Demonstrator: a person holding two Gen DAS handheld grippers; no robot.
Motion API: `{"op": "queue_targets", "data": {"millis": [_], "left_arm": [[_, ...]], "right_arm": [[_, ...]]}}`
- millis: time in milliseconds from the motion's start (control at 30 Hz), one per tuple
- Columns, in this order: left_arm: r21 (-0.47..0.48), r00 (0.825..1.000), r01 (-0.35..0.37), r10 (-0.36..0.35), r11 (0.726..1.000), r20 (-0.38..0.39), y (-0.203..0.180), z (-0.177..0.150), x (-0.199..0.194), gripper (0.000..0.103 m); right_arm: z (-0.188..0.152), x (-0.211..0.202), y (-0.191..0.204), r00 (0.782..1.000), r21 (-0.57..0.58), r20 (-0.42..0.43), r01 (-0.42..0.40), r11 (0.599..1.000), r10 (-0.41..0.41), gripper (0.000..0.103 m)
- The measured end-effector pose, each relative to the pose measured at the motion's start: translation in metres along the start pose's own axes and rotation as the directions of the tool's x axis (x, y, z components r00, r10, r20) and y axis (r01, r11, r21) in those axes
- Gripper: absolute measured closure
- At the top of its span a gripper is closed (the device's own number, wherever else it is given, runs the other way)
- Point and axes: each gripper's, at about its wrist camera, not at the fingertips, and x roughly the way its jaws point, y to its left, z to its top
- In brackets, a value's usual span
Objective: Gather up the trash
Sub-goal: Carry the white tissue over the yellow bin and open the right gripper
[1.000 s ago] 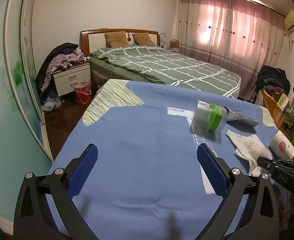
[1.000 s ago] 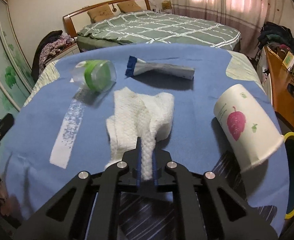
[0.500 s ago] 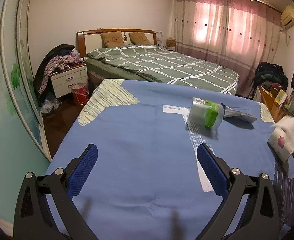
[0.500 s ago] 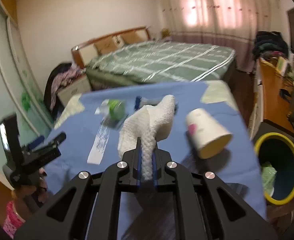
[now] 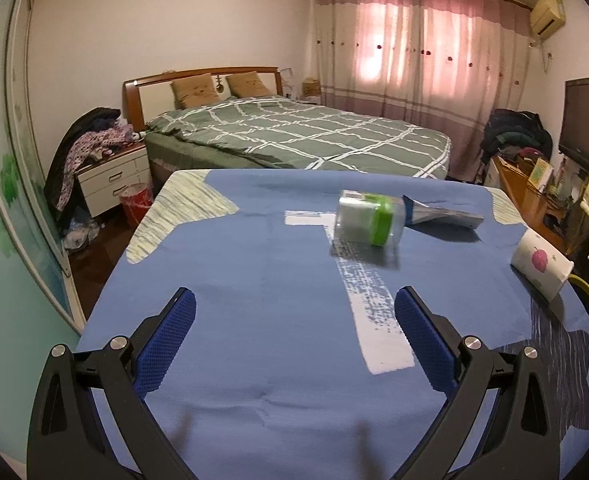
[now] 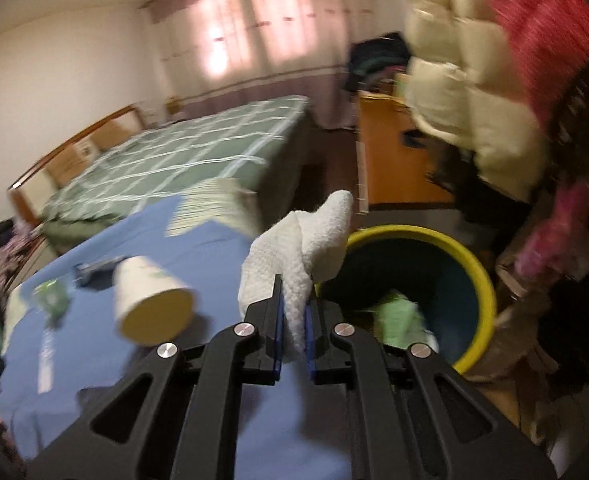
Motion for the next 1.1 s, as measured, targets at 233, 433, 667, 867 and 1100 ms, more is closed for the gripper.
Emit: {"op": "queue_targets", "data": {"millis": [233,433,667,867,1100], "left_arm": [[0.018,1.000,0.020,-0.019,1.000,-0.007,-0.005,0.000,0.001,0.005],[0.022,1.000,0.029,-0.029,0.999,-0.013,-0.007,-0.001,0.001,0.005],[0.040,0.999,0.043,-0.043,0.998,-0.010,-0.011,-0.003,-0.002,0.005],[0.067,0.996,0.088,-0.087,0.994,-0.018,-0.021,-0.006,-0.004,0.005],[0.189,0.981,0.189,-0.177,0.964,-0.078,-0.065,-0.011,-0.006,0.005]], "right_arm": [[-0.005,0.026,-0.025,0.992,0.042,-0.027,0.127,0.991,-0.126,0.094],[-0.007,0.037,-0.029,0.985,0.050,-0.044,0.172,0.984,-0.170,0.092],[-0.010,0.041,-0.033,0.975,0.062,-0.035,0.221,0.973,-0.219,0.057],[-0.011,0.041,-0.031,0.977,0.061,-0.035,0.214,0.975,-0.212,0.047],[-0.010,0.042,-0.027,0.977,0.045,-0.039,0.211,0.976,-0.210,0.041]]}}
